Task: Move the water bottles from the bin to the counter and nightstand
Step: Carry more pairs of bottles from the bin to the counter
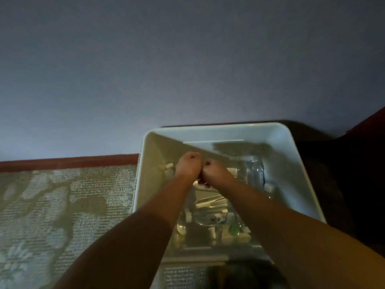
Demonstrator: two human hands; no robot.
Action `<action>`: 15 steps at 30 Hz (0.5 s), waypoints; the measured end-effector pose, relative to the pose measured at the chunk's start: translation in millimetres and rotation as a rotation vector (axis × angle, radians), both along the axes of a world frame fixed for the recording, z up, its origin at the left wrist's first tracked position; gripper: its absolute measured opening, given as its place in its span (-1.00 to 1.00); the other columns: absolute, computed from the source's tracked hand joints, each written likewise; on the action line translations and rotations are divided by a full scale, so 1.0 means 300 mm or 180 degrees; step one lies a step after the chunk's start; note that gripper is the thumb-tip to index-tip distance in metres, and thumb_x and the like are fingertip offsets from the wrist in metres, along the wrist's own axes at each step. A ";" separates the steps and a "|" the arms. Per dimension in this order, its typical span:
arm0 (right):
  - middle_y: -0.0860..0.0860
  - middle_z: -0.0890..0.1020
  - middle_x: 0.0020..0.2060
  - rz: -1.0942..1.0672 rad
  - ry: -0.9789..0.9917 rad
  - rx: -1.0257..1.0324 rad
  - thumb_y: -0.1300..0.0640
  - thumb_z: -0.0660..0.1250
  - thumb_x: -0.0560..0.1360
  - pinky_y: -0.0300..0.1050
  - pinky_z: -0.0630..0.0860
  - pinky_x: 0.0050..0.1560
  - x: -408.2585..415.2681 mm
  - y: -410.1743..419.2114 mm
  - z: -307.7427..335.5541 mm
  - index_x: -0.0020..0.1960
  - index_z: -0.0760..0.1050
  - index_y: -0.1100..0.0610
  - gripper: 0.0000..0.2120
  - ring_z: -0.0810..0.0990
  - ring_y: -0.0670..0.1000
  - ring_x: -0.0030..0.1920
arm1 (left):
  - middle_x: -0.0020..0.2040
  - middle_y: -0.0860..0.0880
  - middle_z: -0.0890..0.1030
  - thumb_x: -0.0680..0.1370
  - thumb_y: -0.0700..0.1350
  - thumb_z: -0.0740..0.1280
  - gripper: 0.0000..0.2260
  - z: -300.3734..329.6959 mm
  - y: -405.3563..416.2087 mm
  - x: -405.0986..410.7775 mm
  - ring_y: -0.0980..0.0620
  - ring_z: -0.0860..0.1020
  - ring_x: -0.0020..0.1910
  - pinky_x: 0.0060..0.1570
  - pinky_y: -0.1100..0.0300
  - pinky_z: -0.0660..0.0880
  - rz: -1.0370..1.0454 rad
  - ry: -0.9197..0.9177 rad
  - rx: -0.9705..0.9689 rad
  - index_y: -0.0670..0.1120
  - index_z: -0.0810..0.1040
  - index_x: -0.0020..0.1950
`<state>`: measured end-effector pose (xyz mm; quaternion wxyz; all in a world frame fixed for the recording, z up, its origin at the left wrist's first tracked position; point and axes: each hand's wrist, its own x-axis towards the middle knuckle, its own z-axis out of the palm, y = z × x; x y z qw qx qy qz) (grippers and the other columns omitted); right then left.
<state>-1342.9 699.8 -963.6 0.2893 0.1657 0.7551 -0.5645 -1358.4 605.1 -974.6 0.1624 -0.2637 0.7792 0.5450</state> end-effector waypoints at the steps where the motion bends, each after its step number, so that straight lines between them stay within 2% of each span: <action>1: 0.14 0.57 -0.34 0.0266 0.0064 0.0062 0.21 0.16 0.66 -0.24 0.40 -0.55 0.004 0.007 -0.068 -0.10 0.51 0.25 -0.78 0.53 -0.02 -0.52 | 0.12 -0.16 0.67 0.63 -0.18 0.21 -0.75 -0.076 -0.012 -0.003 -0.12 0.66 0.00 -0.05 0.16 0.58 -0.0080 -0.0082 -0.0052 -0.11 0.64 0.20; 3: 0.16 0.64 -0.21 0.0880 0.0212 0.0304 0.14 0.19 0.66 -0.17 0.53 -0.35 0.013 0.023 -0.163 0.06 0.57 0.32 -0.73 0.60 0.03 -0.33 | 0.27 -0.18 0.62 0.65 -0.23 0.17 -0.72 -0.144 -0.029 -0.019 -0.15 0.60 0.24 0.15 0.07 0.50 -0.0085 -0.0554 -0.0072 -0.19 0.59 0.28; 4: 0.17 0.67 -0.13 0.1162 0.0275 0.0451 0.13 0.21 0.65 -0.14 0.57 -0.24 0.017 0.027 -0.196 0.11 0.58 0.31 -0.72 0.63 0.05 -0.24 | 0.33 -0.20 0.58 0.66 -0.25 0.15 -0.71 -0.161 -0.039 -0.015 -0.15 0.55 0.31 0.21 0.07 0.47 -0.0206 -0.0673 -0.0443 -0.21 0.55 0.32; 5: 0.17 0.68 -0.05 0.1453 0.0363 0.0633 0.13 0.25 0.63 -0.10 0.59 -0.12 0.021 0.035 -0.226 0.15 0.58 0.27 -0.75 0.65 0.07 -0.15 | 0.37 -0.21 0.55 0.66 -0.25 0.15 -0.69 -0.170 -0.047 -0.016 -0.15 0.52 0.35 0.24 0.07 0.44 -0.0206 -0.0755 -0.0582 -0.23 0.51 0.37; 7: 0.12 0.67 0.08 0.2109 0.0442 0.0953 0.16 0.34 0.56 -0.03 0.56 0.08 0.031 0.057 -0.270 0.23 0.57 0.17 -0.75 0.63 0.07 0.03 | 0.38 -0.22 0.51 0.64 -0.16 0.21 -0.65 -0.204 -0.077 -0.027 -0.19 0.50 0.34 0.15 0.05 0.44 0.0447 -0.0891 -0.0429 -0.23 0.46 0.41; 9: 0.05 0.63 0.16 0.2626 0.0081 0.1118 0.11 0.42 0.51 -0.07 0.53 0.11 0.053 0.092 -0.313 0.31 0.52 0.09 -0.62 0.59 0.03 0.10 | 0.33 -0.19 0.50 0.56 -0.05 0.31 -0.57 -0.234 -0.099 0.004 -0.18 0.51 0.26 0.06 0.08 0.46 0.0737 -0.1009 -0.1106 -0.19 0.45 0.39; 11: 0.02 0.58 0.22 0.3053 -0.0225 0.1408 -0.01 0.52 0.43 -0.10 0.49 0.11 0.083 0.131 -0.364 0.36 0.46 0.02 -0.46 0.56 0.04 0.17 | 0.39 -0.18 0.41 0.49 -0.02 0.39 -0.45 -0.245 -0.086 0.054 -0.18 0.44 0.33 0.23 0.00 0.45 0.0890 -0.1070 -0.1188 -0.17 0.35 0.43; 13: 0.02 0.50 0.30 0.3312 -0.0122 0.1772 -0.03 0.57 0.35 -0.05 0.47 0.19 0.107 0.151 -0.418 0.42 0.39 -0.01 -0.30 0.50 0.09 0.29 | 0.48 -0.18 0.26 0.48 0.03 0.44 -0.30 -0.273 -0.052 0.099 -0.18 0.34 0.40 0.31 -0.05 0.39 0.0910 -0.1240 -0.1254 -0.15 0.18 0.49; 15: 0.03 0.41 0.36 0.3380 0.0110 0.2003 -0.04 0.60 0.29 0.03 0.43 0.27 0.120 0.150 -0.457 0.46 0.33 -0.02 -0.19 0.41 0.12 0.34 | 0.49 -0.22 0.21 0.47 0.08 0.46 -0.23 -0.305 -0.016 0.114 -0.19 0.32 0.40 0.34 -0.06 0.40 0.1018 -0.1308 -0.1364 -0.13 0.12 0.50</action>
